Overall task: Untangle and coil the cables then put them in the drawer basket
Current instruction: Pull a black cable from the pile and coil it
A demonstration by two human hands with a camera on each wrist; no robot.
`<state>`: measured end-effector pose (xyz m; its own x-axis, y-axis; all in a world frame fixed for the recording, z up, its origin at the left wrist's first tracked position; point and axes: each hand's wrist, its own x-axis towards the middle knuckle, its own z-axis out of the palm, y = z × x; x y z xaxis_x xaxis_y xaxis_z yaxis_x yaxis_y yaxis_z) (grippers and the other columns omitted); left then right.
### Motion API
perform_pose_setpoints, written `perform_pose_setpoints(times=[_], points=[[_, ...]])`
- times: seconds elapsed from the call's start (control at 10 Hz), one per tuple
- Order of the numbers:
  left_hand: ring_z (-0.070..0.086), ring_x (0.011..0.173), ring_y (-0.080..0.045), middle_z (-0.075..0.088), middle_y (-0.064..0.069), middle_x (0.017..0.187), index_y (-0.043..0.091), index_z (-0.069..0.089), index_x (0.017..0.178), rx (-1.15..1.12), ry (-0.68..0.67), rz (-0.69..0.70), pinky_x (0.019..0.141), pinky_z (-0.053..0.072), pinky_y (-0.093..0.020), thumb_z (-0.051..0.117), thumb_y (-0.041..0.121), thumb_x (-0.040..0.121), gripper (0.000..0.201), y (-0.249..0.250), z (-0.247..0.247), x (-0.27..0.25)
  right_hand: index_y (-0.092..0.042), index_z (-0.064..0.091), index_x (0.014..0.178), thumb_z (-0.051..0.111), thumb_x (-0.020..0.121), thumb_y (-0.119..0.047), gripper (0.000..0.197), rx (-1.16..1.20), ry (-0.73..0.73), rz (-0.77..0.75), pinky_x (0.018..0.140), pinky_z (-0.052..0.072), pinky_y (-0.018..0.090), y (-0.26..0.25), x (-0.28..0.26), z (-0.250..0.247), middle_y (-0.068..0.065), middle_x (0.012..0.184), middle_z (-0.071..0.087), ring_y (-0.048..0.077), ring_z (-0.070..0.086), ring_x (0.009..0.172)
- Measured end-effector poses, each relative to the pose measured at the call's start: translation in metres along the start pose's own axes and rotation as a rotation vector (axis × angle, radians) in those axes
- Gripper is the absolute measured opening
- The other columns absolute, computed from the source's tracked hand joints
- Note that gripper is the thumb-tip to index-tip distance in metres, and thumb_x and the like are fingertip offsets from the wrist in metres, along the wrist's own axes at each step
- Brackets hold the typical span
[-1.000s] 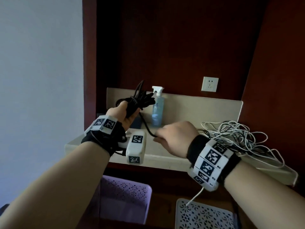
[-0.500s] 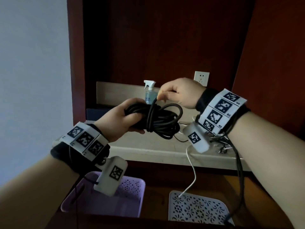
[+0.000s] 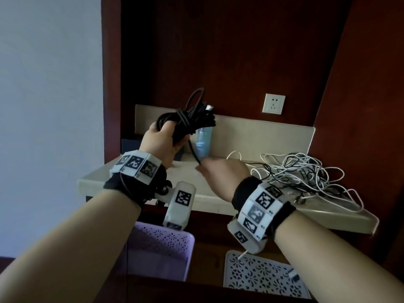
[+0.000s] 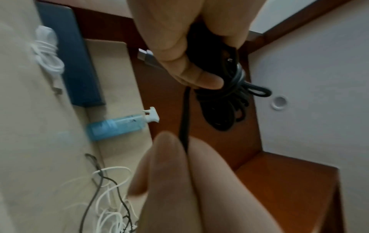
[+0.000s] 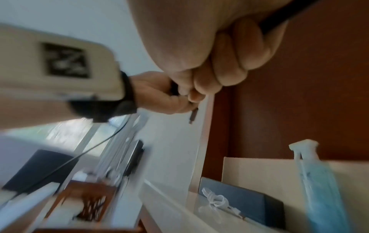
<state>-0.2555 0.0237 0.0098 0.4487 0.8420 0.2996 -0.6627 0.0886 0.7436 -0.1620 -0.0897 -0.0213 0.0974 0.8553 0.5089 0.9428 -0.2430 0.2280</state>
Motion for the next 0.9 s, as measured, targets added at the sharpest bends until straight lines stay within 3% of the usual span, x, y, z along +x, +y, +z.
perform_pose_setpoints(times=[0.1, 0.2, 0.3, 0.4, 0.5, 0.6, 0.7, 0.8, 0.9], points=[[0.062, 0.081, -0.022, 0.057, -0.01, 0.099, 0.005, 0.047, 0.115, 0.228, 0.087, -0.011, 0.053, 0.054, -0.02, 0.046, 0.008, 0.096, 0.019, -0.014, -0.011, 0.01, -0.012, 0.059, 0.081, 0.046, 0.095, -0.026, 0.024, -0.171, 0.038, -0.115, 0.043, 0.018, 0.024, -0.004, -0.007, -0.006, 0.006, 0.066, 0.065, 0.027, 0.063, 0.064], [0.064, 0.083, -0.024, 0.06, -0.014, 0.107, 0.004, 0.049, 0.12, 0.762, -0.099, 0.153, 0.06, 0.052, -0.021, 0.052, 0.007, 0.092, 0.028, -0.034, -0.022, 0.011, -0.018, 0.057, 0.056, 0.055, 0.077, -0.029, 0.024, -0.295, 0.216, -0.15, 0.045, 0.002, 0.014, 0.005, -0.004, -0.031, -0.005, 0.042, 0.049, 0.018, 0.051, 0.037], [0.064, 0.063, -0.009, 0.062, -0.009, 0.093, 0.01, 0.048, 0.115, 0.974, -0.401, 0.267, 0.057, 0.052, -0.017, 0.056, 0.003, 0.09, 0.028, -0.036, -0.022, -0.001, -0.026, 0.064, 0.087, 0.042, 0.095, -0.034, 0.025, -0.413, 0.065, -0.247, 0.047, 0.025, 0.023, 0.016, 0.004, -0.06, -0.008, 0.07, 0.054, 0.016, 0.059, 0.073], [0.063, 0.06, -0.001, 0.061, -0.001, 0.09, 0.021, 0.046, 0.112, 1.045, -0.623, 0.271, 0.059, 0.05, -0.012, 0.057, 0.0, 0.088, 0.035, -0.028, -0.021, -0.011, -0.036, 0.064, 0.102, 0.04, 0.093, -0.049, 0.029, -0.226, 0.003, -0.218, 0.07, 0.036, 0.028, 0.041, 0.011, -0.08, -0.013, 0.093, 0.06, 0.011, 0.052, 0.095], [0.064, 0.065, -0.005, 0.061, 0.002, 0.09, 0.031, 0.047, 0.107, 1.034, -0.829, 0.197, 0.063, 0.052, -0.015, 0.055, -0.007, 0.086, 0.044, -0.024, -0.021, -0.025, -0.035, 0.067, 0.091, 0.047, 0.088, -0.05, 0.025, -0.108, -0.031, -0.207, 0.072, 0.038, 0.029, 0.056, 0.016, -0.085, -0.012, 0.086, 0.063, 0.011, 0.054, 0.089], [0.067, 0.068, -0.014, 0.063, -0.004, 0.087, 0.027, 0.052, 0.105, 0.706, -0.809, 0.156, 0.064, 0.054, -0.022, 0.056, -0.005, 0.085, 0.038, -0.02, -0.024, -0.03, -0.039, 0.056, 0.071, 0.048, 0.093, -0.038, 0.023, 0.1, -0.053, -0.097, 0.069, 0.037, 0.029, 0.071, 0.013, -0.071, -0.019, 0.069, 0.059, 0.007, 0.052, 0.075], [0.063, 0.069, -0.032, 0.066, -0.009, 0.084, 0.018, 0.054, 0.107, 0.459, -0.745, 0.11, 0.064, 0.052, -0.035, 0.064, 0.02, 0.071, 0.037, -0.016, -0.018, -0.028, -0.038, 0.051, 0.068, 0.046, 0.097, -0.022, 0.034, 0.511, -0.044, 0.115, 0.076, 0.045, 0.036, 0.075, 0.009, -0.044, -0.015, 0.068, 0.055, 0.014, 0.054, 0.074], [0.062, 0.061, -0.022, 0.065, -0.005, 0.077, 0.009, 0.051, 0.105, 0.25, -0.696, 0.046, 0.056, 0.05, -0.028, 0.061, 0.01, 0.075, 0.031, -0.021, -0.003, -0.032, -0.021, 0.057, 0.086, 0.042, 0.095, -0.013, 0.018, 0.806, -0.009, 0.332, 0.092, 0.048, 0.04, 0.063, 0.007, -0.005, -0.005, 0.084, 0.064, 0.021, 0.058, 0.085], [0.063, 0.06, -0.013, 0.065, -0.005, 0.076, 0.001, 0.052, 0.111, 0.051, -0.495, 0.016, 0.052, 0.05, -0.023, 0.047, -0.001, 0.092, 0.019, -0.019, 0.013, -0.036, -0.006, 0.06, 0.097, 0.046, 0.093, -0.027, 0.026, 0.682, 0.148, 0.248, 0.082, 0.038, 0.015, 0.039, 0.001, 0.013, 0.014, 0.097, 0.065, 0.018, 0.056, 0.089]])
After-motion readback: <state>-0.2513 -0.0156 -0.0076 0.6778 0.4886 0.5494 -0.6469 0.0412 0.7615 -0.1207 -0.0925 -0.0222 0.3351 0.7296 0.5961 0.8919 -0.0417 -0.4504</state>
